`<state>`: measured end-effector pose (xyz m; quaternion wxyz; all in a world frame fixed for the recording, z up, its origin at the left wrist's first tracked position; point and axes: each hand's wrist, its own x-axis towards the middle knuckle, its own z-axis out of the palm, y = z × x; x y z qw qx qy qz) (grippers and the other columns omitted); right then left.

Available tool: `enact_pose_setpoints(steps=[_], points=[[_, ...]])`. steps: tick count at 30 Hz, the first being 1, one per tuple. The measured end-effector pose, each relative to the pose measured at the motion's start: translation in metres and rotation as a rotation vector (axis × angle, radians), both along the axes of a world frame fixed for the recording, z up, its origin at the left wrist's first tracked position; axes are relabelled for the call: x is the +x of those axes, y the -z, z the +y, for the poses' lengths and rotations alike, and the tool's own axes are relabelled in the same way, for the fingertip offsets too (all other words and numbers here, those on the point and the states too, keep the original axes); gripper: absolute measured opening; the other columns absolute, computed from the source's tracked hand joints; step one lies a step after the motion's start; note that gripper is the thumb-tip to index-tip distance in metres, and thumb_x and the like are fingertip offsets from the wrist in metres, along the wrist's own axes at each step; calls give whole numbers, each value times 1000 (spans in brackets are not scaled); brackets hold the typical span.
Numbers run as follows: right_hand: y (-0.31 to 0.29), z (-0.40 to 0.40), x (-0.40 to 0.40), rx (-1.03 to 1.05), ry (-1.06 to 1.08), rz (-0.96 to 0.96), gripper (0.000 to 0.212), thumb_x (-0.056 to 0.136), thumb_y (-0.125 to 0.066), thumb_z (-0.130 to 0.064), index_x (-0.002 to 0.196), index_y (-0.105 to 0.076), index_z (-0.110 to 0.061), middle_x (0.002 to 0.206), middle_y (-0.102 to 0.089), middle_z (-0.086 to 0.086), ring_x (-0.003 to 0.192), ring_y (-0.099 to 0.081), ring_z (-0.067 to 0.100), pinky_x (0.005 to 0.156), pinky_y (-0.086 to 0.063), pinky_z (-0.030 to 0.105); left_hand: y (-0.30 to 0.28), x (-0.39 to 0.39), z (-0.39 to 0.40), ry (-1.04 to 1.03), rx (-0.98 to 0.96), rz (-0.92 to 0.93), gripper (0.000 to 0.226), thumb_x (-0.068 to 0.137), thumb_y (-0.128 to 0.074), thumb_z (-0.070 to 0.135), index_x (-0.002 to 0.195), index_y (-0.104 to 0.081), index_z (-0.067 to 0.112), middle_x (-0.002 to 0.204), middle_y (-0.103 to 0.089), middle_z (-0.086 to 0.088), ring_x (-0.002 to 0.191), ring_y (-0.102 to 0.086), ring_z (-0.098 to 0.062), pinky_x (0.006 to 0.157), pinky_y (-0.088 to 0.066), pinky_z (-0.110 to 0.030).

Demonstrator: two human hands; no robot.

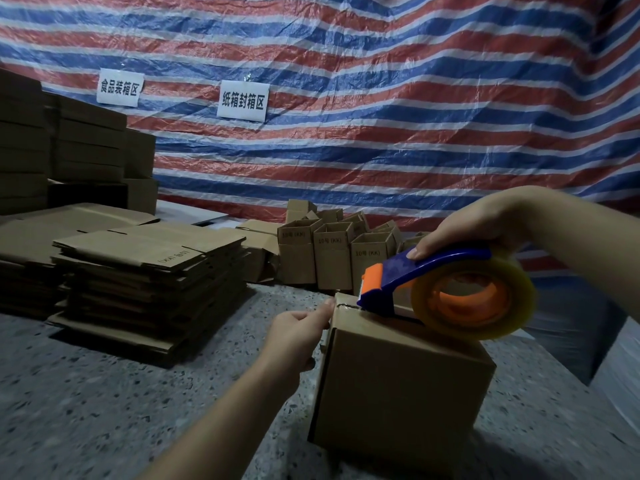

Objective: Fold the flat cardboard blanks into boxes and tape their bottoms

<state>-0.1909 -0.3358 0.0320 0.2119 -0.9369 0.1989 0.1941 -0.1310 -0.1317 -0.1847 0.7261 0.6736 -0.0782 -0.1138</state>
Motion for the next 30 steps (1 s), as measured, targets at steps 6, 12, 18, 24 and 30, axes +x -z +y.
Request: enact_pose_setpoints(steps=[6,12,18,24,30], points=[[0,3,-1,1,-6,-3,74,59,-83,-58,115,-68,-12,93,-75,13,72,-71,21,63,-58,32,-2,-2,1,84,30,77,48,88,-61,59,80,-61,12,69,-48,-4,51,-38,-12,42,-32,-21],[-1,7,-4,-4,-20,-2,66,62,-81,-58,112,-69,-17,97,-76,14,77,-71,22,68,-58,33,-5,1,4,130,56,115,60,89,-59,61,107,-64,3,89,-55,-7,59,-41,-12,45,-33,-21],[-2,12,-7,10,-16,-4,61,61,-81,-56,108,-69,-20,89,-75,12,71,-70,20,64,-58,31,-3,-5,11,120,122,162,61,84,-59,68,93,-58,7,81,-54,-5,56,-41,-11,42,-34,-20],[4,6,-13,146,-18,-175,56,68,-81,-37,116,-72,-10,106,-76,13,82,-70,20,82,-58,36,-19,-10,19,-139,121,-508,24,102,-40,45,109,-58,30,114,-61,5,97,-56,-3,79,-48,-24],[6,-1,-11,204,-44,-248,33,81,-78,-23,107,-77,-2,119,-71,19,91,-69,25,81,-58,36,-18,-26,8,91,653,-959,45,105,-27,43,149,-36,39,153,-37,19,142,-22,2,115,-13,-29]])
